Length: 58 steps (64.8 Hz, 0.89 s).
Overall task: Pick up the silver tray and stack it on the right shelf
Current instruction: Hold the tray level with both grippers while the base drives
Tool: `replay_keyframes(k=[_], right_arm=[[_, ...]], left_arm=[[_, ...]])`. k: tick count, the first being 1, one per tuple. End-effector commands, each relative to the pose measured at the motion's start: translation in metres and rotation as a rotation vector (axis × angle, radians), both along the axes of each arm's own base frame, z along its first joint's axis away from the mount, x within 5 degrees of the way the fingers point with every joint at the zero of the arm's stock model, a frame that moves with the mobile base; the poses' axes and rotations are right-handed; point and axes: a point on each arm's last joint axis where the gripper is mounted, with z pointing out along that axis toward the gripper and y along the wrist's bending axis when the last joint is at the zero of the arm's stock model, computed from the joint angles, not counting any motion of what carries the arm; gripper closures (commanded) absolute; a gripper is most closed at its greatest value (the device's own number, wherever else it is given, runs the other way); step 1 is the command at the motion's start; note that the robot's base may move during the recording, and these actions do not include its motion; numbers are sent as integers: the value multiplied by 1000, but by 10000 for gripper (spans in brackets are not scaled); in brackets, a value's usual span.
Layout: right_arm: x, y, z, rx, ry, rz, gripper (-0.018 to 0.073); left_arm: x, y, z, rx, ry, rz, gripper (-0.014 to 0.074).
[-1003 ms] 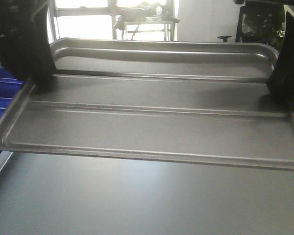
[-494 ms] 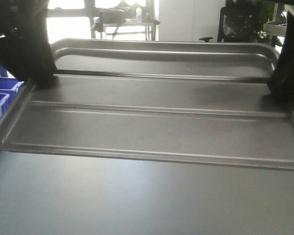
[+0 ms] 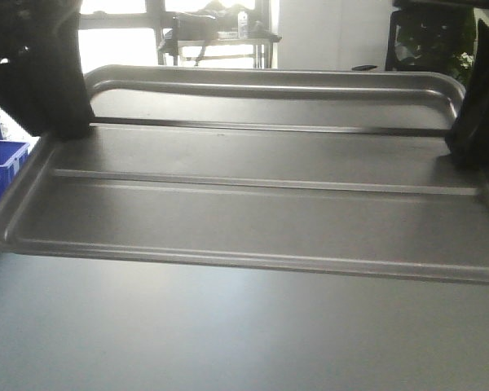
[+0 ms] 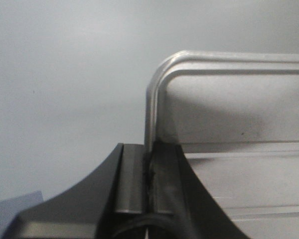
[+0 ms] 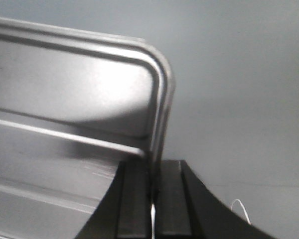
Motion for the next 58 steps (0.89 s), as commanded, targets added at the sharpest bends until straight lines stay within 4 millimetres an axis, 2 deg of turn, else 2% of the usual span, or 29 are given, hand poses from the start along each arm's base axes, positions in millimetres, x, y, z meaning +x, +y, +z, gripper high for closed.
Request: replay_keyframes(k=[1,58], right_arm=[[1,-5,13,-23,-59,18,503],[1,-5,13,-23,-59,18,503]], left_arm=[[1,5,18,-8,-77,-1,689],[1,5,18,-10,-76,-1,689]])
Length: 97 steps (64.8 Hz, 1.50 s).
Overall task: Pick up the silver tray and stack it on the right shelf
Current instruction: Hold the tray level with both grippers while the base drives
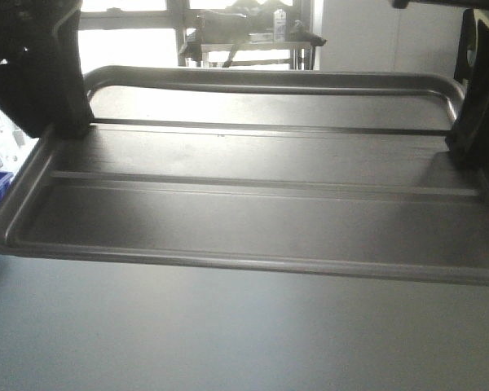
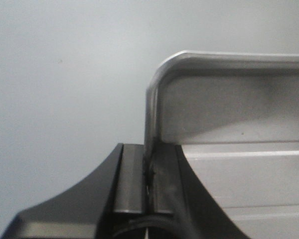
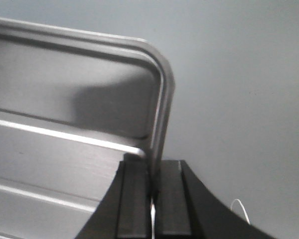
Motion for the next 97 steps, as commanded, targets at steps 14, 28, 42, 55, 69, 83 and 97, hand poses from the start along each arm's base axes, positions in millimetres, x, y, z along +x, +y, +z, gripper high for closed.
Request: replay_keyframes(k=[14,28,42,55,69,83,97], right_arm=[[1,-5,13,-22,-59,17,503],[1,-5,13,-22,-59,17,503],[1,-5,13,-22,-59,17,503],[1,-5,13,-23,-58,17,503],[1,-5,13,-22,-59,17,503],[1,-5,13,-22,-60,18,503],[1,-5,13,-23,-60,17,503]], left_arm=[[1,5,18,-7,-81,-2,689],[1,6,18,-9,-79,0,689],[1,6,18,-9,-79,0,689],[1,6,18,-10,-78,0,689],[1,6,18,-9,-79,0,689],[1,6,18,-9,-79,0,689],[1,6,18,-9,-79,0,689]])
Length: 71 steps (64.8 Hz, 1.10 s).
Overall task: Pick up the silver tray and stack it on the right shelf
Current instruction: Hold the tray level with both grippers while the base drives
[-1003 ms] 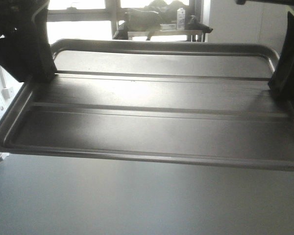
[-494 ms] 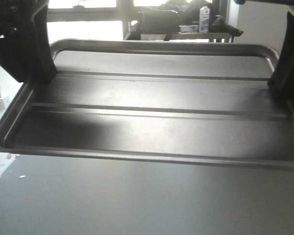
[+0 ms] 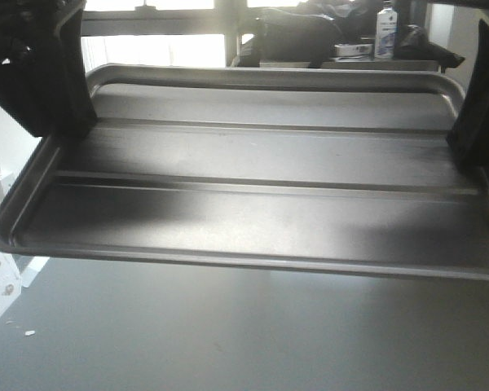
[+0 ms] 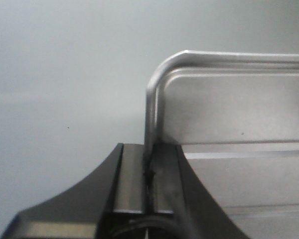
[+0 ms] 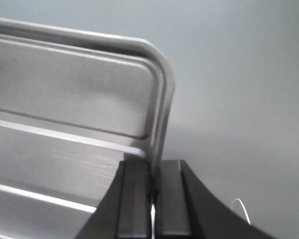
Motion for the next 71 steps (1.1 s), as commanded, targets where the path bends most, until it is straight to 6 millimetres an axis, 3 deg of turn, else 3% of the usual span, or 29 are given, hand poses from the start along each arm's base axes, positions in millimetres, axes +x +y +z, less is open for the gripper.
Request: replay_keyframes(k=[1,71], right_arm=[[1,-5,13,-22,-61,18,503],[1,-5,13,-22,-61,18,503]], left_arm=[[1,6,18,-7,-80,1,689],[1,6,18,-4,-84,0,689]])
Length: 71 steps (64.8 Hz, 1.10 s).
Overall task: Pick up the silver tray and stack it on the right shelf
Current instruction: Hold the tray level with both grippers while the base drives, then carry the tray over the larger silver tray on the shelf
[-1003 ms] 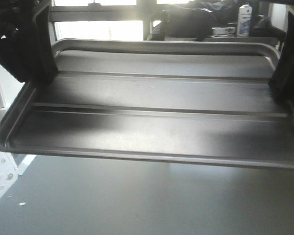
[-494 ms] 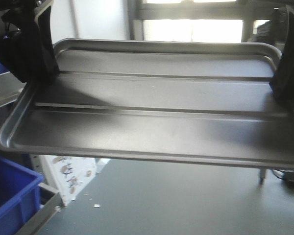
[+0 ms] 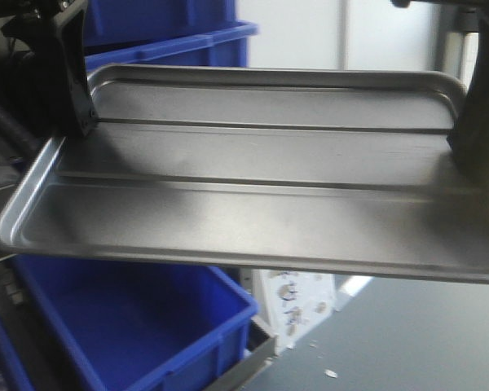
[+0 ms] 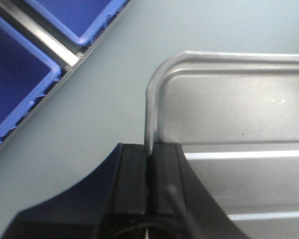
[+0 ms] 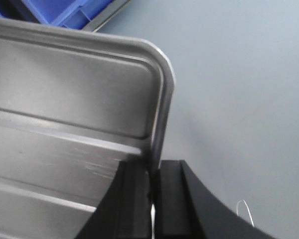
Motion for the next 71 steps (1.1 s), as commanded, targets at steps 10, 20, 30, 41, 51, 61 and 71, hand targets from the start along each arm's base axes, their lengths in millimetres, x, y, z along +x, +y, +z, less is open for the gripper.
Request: replay_keyframes(k=[10,20,30,41,51,61,71], right_arm=[[1,-5,13,-21,-59,18,503],[1,-5,13,-21,-59,18,503],[1,-5,13,-21,-59,18,503],[1,-5,13,-21,-59,18,503],[1,-5,13,-21,-59,18,503],[1,-5,13,-21,-59,18,503],[1,-5,13,-21,-59,18,503]], left_arm=[[1,7,19,-5,-82,1,689],[1,7,19,-5,-82,1,689],[1,7,19,-5,-82,1,689],[1,7,19,-5,-82,1,689],[1,7,19,-5,-82,1,689],[1,7,19,-5,-82,1,689],[1,7,19,-5,-82,1,689]])
